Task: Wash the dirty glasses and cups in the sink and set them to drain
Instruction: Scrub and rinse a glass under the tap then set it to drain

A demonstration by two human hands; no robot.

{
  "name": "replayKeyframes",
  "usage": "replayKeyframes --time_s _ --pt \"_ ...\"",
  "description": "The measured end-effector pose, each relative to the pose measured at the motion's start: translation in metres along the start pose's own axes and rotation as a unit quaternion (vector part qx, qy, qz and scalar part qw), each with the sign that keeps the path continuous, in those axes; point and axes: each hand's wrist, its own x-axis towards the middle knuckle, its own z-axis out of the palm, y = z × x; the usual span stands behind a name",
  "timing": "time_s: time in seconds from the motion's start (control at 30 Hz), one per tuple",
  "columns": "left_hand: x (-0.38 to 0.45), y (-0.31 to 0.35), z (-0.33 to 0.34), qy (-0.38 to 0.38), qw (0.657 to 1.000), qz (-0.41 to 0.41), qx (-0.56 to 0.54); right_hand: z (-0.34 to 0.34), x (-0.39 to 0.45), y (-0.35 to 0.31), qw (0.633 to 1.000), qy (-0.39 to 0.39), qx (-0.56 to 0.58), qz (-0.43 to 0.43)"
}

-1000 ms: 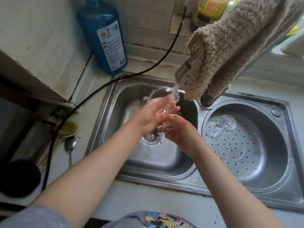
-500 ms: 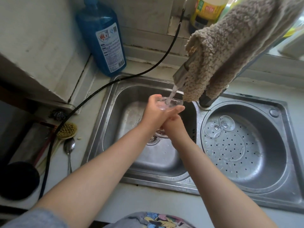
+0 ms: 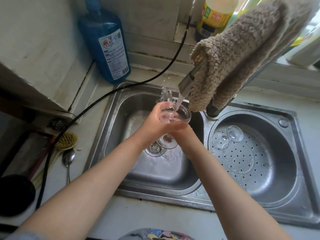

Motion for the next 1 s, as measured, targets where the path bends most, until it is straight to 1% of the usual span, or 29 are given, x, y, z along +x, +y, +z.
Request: replayKeyframes --time_s 0.03,0.07,0.1,0.13,0.17,0.2,0.27,0.3,0.37,0.4,0.47,0.5,0.57,0.6,0.67,0.73,0.83,0.9,0.93,1.0 --pt "0.0 0.0 0.003 0.009 1.0 0.014 0.011 0.003 0.002 0.003 0.999 0.004 -0.04 -0.006" --pt "0.001 0.0 0.004 0.014 0.999 0.026 0.024 0.003 0.002 0.004 1.0 0.014 -0.004 0.014" --pt "0.0 0.001 0.006 0.018 0.998 0.041 0.035 0.003 0.001 0.007 0.996 0.028 0.071 0.043" --pt "0.001 0.001 0.007 0.025 0.997 0.054 0.05 0.001 -0.001 0.008 0.987 0.044 0.142 0.055" --pt "0.0 0.001 0.007 0.033 0.995 0.068 0.064 -0.003 -0.003 0.011 0.977 0.055 0.2 0.054" --pt "0.0 -0.001 0.007 0.043 0.993 0.081 0.073 -0.006 -0.006 0.013 0.965 0.048 0.254 0.046" --pt "-0.001 -0.001 0.006 0.05 0.991 0.096 0.078 -0.014 -0.009 0.015 0.921 0.016 0.384 0.057" --pt "0.0 -0.002 0.005 0.048 0.99 0.101 0.081 -0.018 -0.011 0.013 0.893 -0.011 0.445 0.066" --pt "0.001 -0.003 0.003 0.043 0.987 0.113 0.107 -0.022 -0.01 0.013 0.855 -0.051 0.51 0.079" --pt "0.001 -0.004 0.002 0.043 0.984 0.119 0.121 -0.023 -0.01 0.014 0.86 -0.056 0.501 0.077" --pt "0.001 -0.006 0.001 0.053 0.982 0.124 0.133 -0.021 -0.012 0.01 0.887 -0.05 0.454 0.063" --pt "-0.001 -0.006 0.001 0.06 0.982 0.125 0.129 -0.02 -0.013 0.01 0.894 -0.047 0.443 0.056" --pt "-0.003 -0.006 0.002 0.07 0.986 0.105 0.11 -0.019 -0.016 0.01 0.91 -0.042 0.41 0.047" --pt "-0.003 -0.006 0.002 0.076 0.989 0.088 0.091 -0.019 -0.019 0.009 0.926 -0.031 0.374 0.047" --pt "-0.002 -0.006 0.003 0.087 0.995 0.04 0.004 -0.017 -0.025 0.006 0.958 -0.013 0.281 0.047" --pt "0.001 -0.007 0.005 0.08 0.992 -0.013 -0.093 -0.013 -0.03 0.006 0.981 -0.026 0.191 0.033" --pt "0.002 -0.009 0.011 0.097 0.983 -0.087 -0.131 -0.01 -0.038 0.004 0.99 -0.024 0.134 0.027" --pt "0.004 -0.011 0.01 0.103 0.966 -0.17 -0.165 -0.015 -0.043 0.006 0.994 -0.011 0.107 0.027" --pt "0.005 -0.012 0.008 0.088 0.956 -0.21 -0.187 -0.019 -0.047 0.007 0.995 -0.005 0.097 0.023" --pt "0.008 -0.013 0.004 0.046 0.934 -0.264 -0.236 -0.028 -0.055 0.01 0.995 0.018 0.094 0.014"
